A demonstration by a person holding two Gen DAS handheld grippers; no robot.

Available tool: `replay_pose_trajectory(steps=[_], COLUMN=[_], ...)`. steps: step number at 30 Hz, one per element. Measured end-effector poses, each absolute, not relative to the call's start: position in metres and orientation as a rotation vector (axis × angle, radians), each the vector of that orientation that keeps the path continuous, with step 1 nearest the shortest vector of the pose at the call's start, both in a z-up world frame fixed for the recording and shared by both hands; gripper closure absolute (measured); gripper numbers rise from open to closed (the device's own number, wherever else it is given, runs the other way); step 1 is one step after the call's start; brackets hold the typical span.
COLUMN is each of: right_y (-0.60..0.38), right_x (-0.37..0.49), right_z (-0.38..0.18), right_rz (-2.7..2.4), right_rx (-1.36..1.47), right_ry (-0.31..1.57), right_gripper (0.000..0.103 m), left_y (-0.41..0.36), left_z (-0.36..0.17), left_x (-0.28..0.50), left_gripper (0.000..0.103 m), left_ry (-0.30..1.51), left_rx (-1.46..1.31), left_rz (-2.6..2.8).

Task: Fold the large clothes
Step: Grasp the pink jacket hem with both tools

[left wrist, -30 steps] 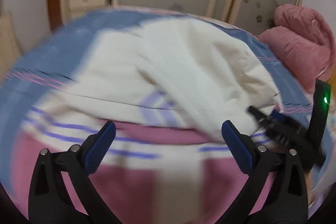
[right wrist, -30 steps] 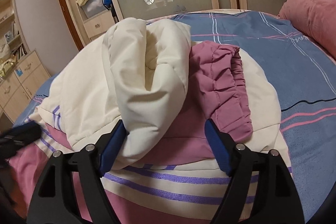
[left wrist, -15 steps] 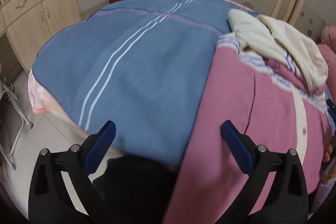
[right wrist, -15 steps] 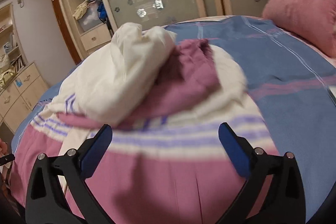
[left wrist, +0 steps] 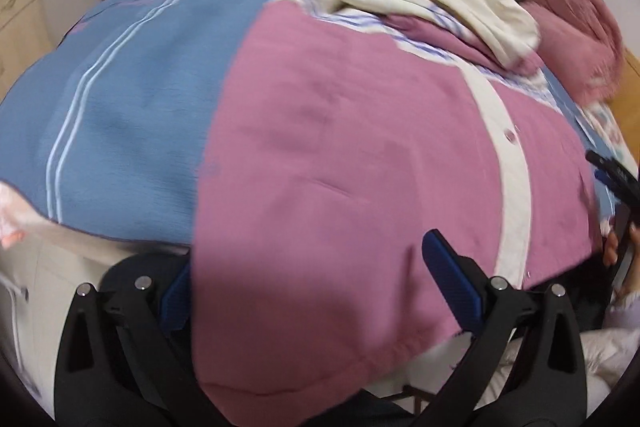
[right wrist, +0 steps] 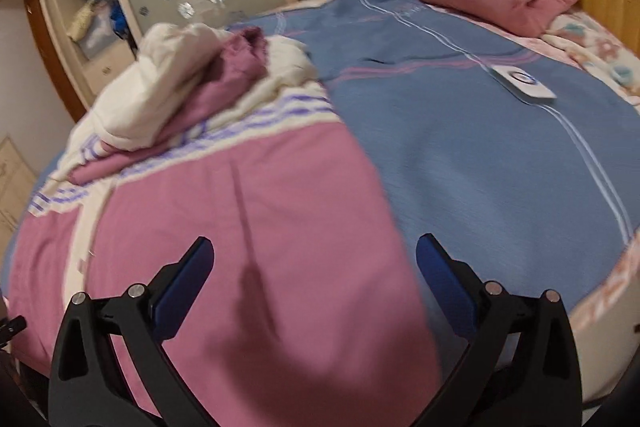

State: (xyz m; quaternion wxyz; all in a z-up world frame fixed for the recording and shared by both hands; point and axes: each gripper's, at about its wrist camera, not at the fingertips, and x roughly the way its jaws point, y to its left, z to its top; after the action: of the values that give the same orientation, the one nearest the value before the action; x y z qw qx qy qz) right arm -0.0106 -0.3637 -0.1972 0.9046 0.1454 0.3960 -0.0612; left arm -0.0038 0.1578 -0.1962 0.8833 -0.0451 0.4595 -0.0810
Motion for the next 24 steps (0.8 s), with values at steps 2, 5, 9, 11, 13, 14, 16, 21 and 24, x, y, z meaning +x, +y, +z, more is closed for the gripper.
replay_pose_trajectory(steps=[2, 5, 9, 11, 13, 14, 16, 21, 24], right_y=[-0.374, -0.384, -0.376, -0.369, -0.363, -0.361, -0.357, -0.345, -0.348], right_x=[-0.015, -0.021, -0.022, -0.020, -0.019, -0.020, -0.022, -0.032, -0.033], right_z=[-0.206, -0.218, -0.221, -0.224, -0.226, -0.227, -0.227, -0.221, -0.219], right_rz=[-0.132, -0.113, -0.081, -0.063, -0.060, -0.040, 0.015, 0.060, 0.065], right_rx=[0.332, 0.400, 0.391, 0.353, 0.332, 0.334, 0.336, 0.277, 0.307], right_ry=[0.858, 0.893, 0.921, 0.958, 0.974, 0.981, 0.996, 0.979, 0.977], right_gripper=[0.002, 0.002, 0.002, 0.002, 0.001, 0.002, 0.003, 0.022, 0.033], left_y=[0.148, 0.141, 0.140, 0.142, 0.145, 0.146, 0.146, 0.145, 0.143], left_z=[-0.200, -0.205, -0.206, -0.206, -0.208, -0.209, -0.209, -0.209, -0.211], left_x=[-0.003, 0.000, 0.003, 0.003, 0.005, 0.004, 0.003, 0.002, 0.003], left_gripper=[0.002, 0.002, 0.002, 0.002, 0.002, 0.002, 0.002, 0.002, 0.005], left_ry=[0.963, 0.976, 0.989, 0.990, 0.992, 0.991, 0.980, 0.965, 0.963], left_rx=[-0.049, -0.033, -0.022, -0.035, -0.061, -0.070, -0.087, -0.119, -0.123], left_rz=[-0.157, -0.145, -0.139, -0.147, -0.155, -0.160, -0.181, -0.230, -0.243])
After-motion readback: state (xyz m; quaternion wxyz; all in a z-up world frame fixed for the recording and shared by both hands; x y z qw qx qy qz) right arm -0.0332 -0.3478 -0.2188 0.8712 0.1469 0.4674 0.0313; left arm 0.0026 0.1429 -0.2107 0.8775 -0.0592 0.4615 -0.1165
